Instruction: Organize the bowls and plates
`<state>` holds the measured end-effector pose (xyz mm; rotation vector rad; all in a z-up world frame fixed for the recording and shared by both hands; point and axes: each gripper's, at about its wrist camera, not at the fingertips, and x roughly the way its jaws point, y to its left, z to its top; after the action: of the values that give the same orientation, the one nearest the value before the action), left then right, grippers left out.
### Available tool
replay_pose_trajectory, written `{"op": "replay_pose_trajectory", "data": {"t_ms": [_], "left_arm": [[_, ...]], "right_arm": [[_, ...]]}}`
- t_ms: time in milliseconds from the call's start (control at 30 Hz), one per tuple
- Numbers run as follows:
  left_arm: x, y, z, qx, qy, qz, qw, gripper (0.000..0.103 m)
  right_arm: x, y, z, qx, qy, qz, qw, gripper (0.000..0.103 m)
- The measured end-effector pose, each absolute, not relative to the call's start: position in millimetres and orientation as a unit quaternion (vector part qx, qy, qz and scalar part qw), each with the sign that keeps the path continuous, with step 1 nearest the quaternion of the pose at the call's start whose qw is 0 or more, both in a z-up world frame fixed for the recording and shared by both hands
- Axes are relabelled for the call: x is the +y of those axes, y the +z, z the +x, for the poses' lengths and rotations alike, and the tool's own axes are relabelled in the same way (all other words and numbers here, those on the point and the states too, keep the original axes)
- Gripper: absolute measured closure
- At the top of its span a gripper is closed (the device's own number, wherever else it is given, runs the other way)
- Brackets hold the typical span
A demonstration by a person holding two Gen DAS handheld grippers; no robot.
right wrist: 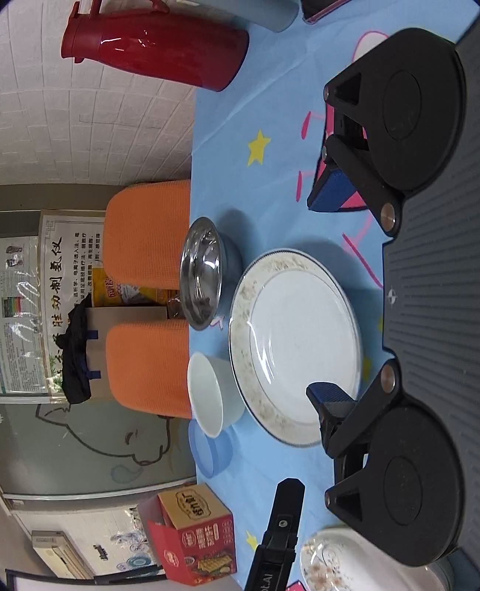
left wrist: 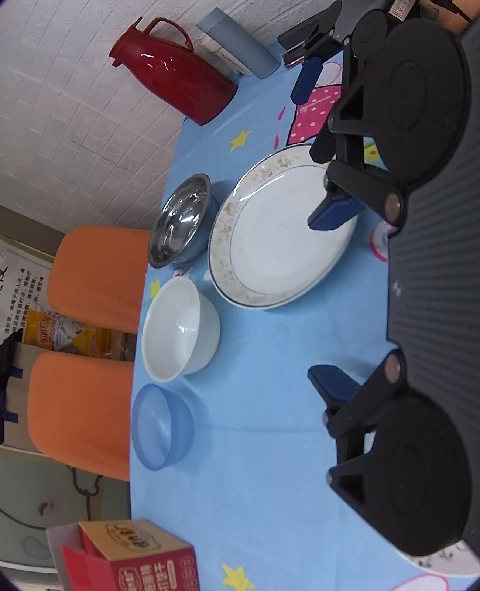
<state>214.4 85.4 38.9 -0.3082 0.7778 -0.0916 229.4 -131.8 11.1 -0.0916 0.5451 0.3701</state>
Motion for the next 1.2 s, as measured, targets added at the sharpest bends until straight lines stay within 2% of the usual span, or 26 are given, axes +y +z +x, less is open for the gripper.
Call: {"op": "replay_pose_trajectory", "data": {"t_ms": [300, 733, 833, 867, 933, 1000, 1200], "left_arm": [[69.3, 18.8, 284.5, 0.402, -0.031, -0.123, 0.907, 0.03], [58.4, 6.4, 297.4, 0.411, -0.024, -0.112, 0.904, 0.03], [54.2, 5.8, 297.0, 0.407, -0.018, -0.097, 0.908, 0.036], [51.8, 5.2, 296.2, 0.405, -0.016, -0.087, 0.91, 0.042], [47.5, 3.8, 293.2, 0.395, -0.011, -0.07, 0.916, 0.046], [44.5, 4.6, 290.3, 0.392, -0.011, -0.075, 0.917, 0.057], [43.6, 13.2, 270.6, 0.399, -0.018, -0.09, 0.912, 0.059]], "right_arm": [[-129.6, -5.6, 274.5, 0.291, 0.201, -0.064, 0.933, 0.0], [-125.0, -9.1, 282.2, 0.301, 0.216, -0.057, 0.927, 0.0], [-120.8, -13.9, 284.7, 0.31, 0.22, -0.057, 0.923, 0.0], [-118.8, -17.1, 286.8, 0.317, 0.223, -0.058, 0.92, 0.0], [-119.9, -20.2, 285.4, 0.312, 0.232, -0.041, 0.92, 0.0], [-116.9, -18.8, 281.2, 0.311, 0.23, -0.04, 0.921, 0.0], [-115.2, -12.2, 252.3, 0.301, 0.208, -0.04, 0.93, 0.0]]}}
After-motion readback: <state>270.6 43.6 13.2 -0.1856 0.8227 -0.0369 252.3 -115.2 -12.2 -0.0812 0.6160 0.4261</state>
